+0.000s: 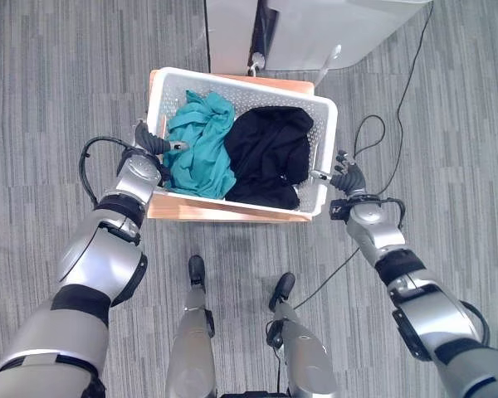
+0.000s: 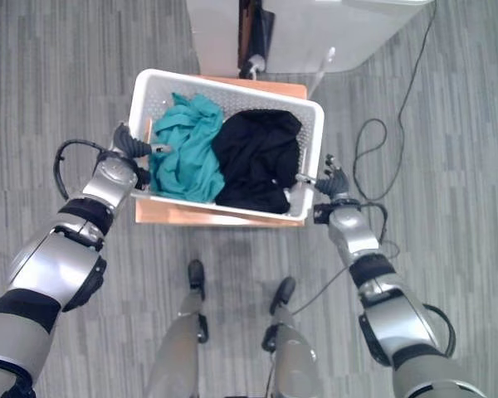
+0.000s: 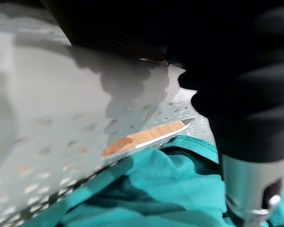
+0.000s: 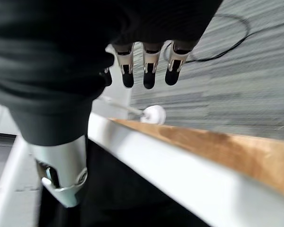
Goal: Grab the laundry basket,head to the washer,open it,put in the laundry and shut it.
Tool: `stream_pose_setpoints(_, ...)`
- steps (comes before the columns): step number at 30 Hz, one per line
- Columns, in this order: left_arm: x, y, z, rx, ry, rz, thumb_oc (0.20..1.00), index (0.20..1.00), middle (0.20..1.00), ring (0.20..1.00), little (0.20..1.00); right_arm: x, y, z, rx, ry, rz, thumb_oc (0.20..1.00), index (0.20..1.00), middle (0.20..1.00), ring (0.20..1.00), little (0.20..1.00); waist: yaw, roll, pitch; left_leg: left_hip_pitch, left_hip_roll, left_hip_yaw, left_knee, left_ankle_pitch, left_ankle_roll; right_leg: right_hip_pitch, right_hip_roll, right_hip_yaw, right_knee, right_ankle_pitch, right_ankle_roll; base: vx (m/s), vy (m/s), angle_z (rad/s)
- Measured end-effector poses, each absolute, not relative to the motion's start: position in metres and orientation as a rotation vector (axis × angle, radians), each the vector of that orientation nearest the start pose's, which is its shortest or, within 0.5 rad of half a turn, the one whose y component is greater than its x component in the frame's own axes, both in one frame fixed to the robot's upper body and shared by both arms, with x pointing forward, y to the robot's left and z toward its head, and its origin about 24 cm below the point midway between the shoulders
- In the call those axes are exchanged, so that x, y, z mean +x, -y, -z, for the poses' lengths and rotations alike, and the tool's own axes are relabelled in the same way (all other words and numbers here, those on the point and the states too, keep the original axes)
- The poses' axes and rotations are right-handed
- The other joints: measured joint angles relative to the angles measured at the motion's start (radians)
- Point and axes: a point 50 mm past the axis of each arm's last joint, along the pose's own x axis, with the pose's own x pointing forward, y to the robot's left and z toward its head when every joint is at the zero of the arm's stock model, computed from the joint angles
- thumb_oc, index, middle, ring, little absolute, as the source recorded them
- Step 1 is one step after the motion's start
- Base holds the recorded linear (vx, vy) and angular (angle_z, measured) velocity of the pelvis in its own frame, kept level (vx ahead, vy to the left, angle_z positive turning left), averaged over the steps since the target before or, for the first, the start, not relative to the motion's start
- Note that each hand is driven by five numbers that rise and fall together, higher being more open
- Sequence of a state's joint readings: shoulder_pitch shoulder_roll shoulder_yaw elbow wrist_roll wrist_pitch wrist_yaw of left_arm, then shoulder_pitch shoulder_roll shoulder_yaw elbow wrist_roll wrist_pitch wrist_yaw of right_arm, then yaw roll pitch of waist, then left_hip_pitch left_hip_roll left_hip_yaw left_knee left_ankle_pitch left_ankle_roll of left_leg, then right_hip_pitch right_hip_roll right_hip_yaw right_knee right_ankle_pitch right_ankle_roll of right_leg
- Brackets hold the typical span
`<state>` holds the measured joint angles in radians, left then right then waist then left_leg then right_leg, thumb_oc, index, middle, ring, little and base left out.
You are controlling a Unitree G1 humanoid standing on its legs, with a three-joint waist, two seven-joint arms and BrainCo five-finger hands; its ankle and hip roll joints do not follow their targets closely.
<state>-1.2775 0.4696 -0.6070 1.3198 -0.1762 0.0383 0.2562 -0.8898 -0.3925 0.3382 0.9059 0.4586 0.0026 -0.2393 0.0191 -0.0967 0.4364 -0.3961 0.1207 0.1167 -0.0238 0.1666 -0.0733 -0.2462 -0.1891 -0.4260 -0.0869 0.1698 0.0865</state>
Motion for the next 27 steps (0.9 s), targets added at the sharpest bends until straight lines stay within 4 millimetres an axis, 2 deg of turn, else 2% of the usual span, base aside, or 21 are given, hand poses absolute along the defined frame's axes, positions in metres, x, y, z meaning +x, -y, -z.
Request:
stream_pose_setpoints(6, 0.426, -0.212, -0.214, 0.821, -0.009, -0.294, 1.0, 1.0, 1.0, 1.0, 1.0, 0.406, 0.168, -0.123, -0.124, -0.098, 0.118, 1.0, 1.0, 1.0, 1.0, 1.0, 0.002, -0.003, 0.001, -0.035, 0.002, -0.006, 0.021, -0.003, 0.003, -0.023, 0.001, -0.001, 0.0, 0.005, -0.002, 0.0, 0.0, 0.0)
stream_pose_setpoints(10, 0.425, -0.225, -0.224, 0.874, -0.035, -0.321, 1.0, 1.0, 1.0, 1.0, 1.0, 0.41, 0.162, -0.133, -0.148, -0.084, 0.092, 1.0, 1.0, 1.0, 1.0, 1.0, -0.004, -0.023, -0.002, -0.075, 0.007, -0.008, 0.043, -0.004, 0.004, -0.054, 0.007, 0.001, 0.0, 0.014, -0.009, 0.0, -0.003, -0.01)
stream_pose_setpoints(13, 0.425, -0.225, -0.231, 0.92, -0.025, -0.318, 1.0, 1.0, 1.0, 1.0, 1.0, 0.413, 0.159, -0.136, -0.199, -0.107, 0.074, 1.0, 1.0, 1.0, 1.0, 1.0, -0.003, -0.041, -0.005, -0.098, 0.013, -0.013, 0.059, -0.004, 0.004, -0.067, 0.013, 0.001, 0.0, 0.019, -0.015, 0.0, -0.003, -0.01)
stream_pose_setpoints(14, 0.425, -0.226, -0.232, 0.939, -0.024, -0.318, 0.799, 0.799, 0.799, 0.799, 0.799, 0.414, 0.159, -0.136, -0.212, -0.115, 0.073, 1.0, 1.0, 1.0, 1.0, 1.0, -0.003, -0.042, -0.005, -0.101, 0.014, -0.014, 0.062, -0.004, 0.004, -0.069, 0.013, 0.001, 0.0, 0.02, -0.015, 0.0, 0.0, 0.0)
stream_pose_setpoints(15, 0.425, -0.227, -0.232, 0.953, -0.03, -0.312, 0.423, 0.423, 0.423, 0.423, 0.423, 0.415, 0.159, -0.136, -0.228, -0.133, 0.066, 0.953, 0.953, 0.953, 0.953, 0.953, -0.003, -0.044, -0.006, -0.106, 0.014, -0.016, 0.071, -0.007, 0.003, -0.069, 0.013, 0.001, 0.0, 0.021, -0.015, 0.0, 0.0, 0.0)
stream_pose_setpoints(16, 0.425, -0.227, -0.232, 0.953, -0.03, -0.312, 0.2, 0.2, 0.2, 0.2, 0.2, 0.415, 0.159, -0.136, -0.228, -0.133, 0.066, 0.887, 0.887, 0.887, 0.887, 0.887, -0.003, -0.044, -0.006, -0.106, 0.014, -0.016, 0.071, -0.007, 0.003, -0.069, 0.013, 0.001, 0.0, 0.021, -0.015, 0.0, 0.0, 0.0)
stream_pose_setpoints(17, 0.425, -0.226, -0.232, 0.989, -0.039, -0.3, 0.2, 0.2, 0.2, 0.2, 0.2, 0.417, 0.161, -0.138, -0.246, -0.154, 0.063, 0.642, 0.642, 0.642, 0.642, 0.642, -0.001, -0.046, -0.008, -0.118, 0.017, -0.019, 0.093, -0.016, 0.004, -0.069, 0.015, 0.001, 0.0, 0.022, -0.014, 0.0, 0.0, 0.0)
stream_pose_setpoints(18, 0.426, -0.226, -0.232, 1.005, -0.041, -0.297, 0.2, 0.2, 0.2, 0.2, 0.2, 0.417, 0.162, -0.137, -0.25, -0.16, 0.063, 0.523, 0.523, 0.523, 0.523, 0.523, 0.0, -0.048, -0.009, -0.118, 0.017, -0.019, 0.094, -0.017, 0.004, -0.07, 0.015, 0.001, 0.0, 0.021, -0.014, 0.0, 0.0, 0.0)
stream_pose_setpoints(19, 0.426, -0.226, -0.232, 1.034, -0.042, -0.288, 0.2, 0.2, 0.2, 0.2, 0.2, 0.417, 0.162, -0.134, -0.279, -0.189, 0.051, 0.2, 0.2, 0.2, 0.2, 0.2, 0.003, -0.056, -0.014, -0.121, 0.018, -0.02, 0.096, -0.017, 0.004, -0.07, 0.016, 0.001, 0.0, 0.021, -0.014, 0.0, 0.0, 0.0)
stream_pose_setpoints(23, 0.426, -0.224, -0.235, 1.133, -0.026, -0.27, 0.2, 0.2, 0.2, 0.2, 0.2, 0.417, 0.164, -0.13, -0.295, -0.215, 0.057, 0.2, 0.2, 0.2, 0.2, 0.2, 0.01, -0.077, -0.031, -0.149, 0.02, -0.021, 0.129, -0.03, 0.004, -0.085, 0.016, 0.002, 0.0, 0.023, -0.012, 0.0, 0.0, 0.0)
stream_pose_setpoints(27, 0.426, -0.223, -0.235, 1.18, -0.018, -0.26, 0.2, 0.2, 0.2, 0.2, 0.2, 0.416, 0.167, -0.129, -0.301, -0.224, 0.068, 0.2, 0.2, 0.2, 0.2, 0.2, 0.016, -0.079, -0.032, -0.158, 0.019, -0.023, 0.143, -0.036, 0.006, -0.087, 0.015, 0.003, 0.0, 0.025, -0.014, 0.0, 0.0, 0.0)
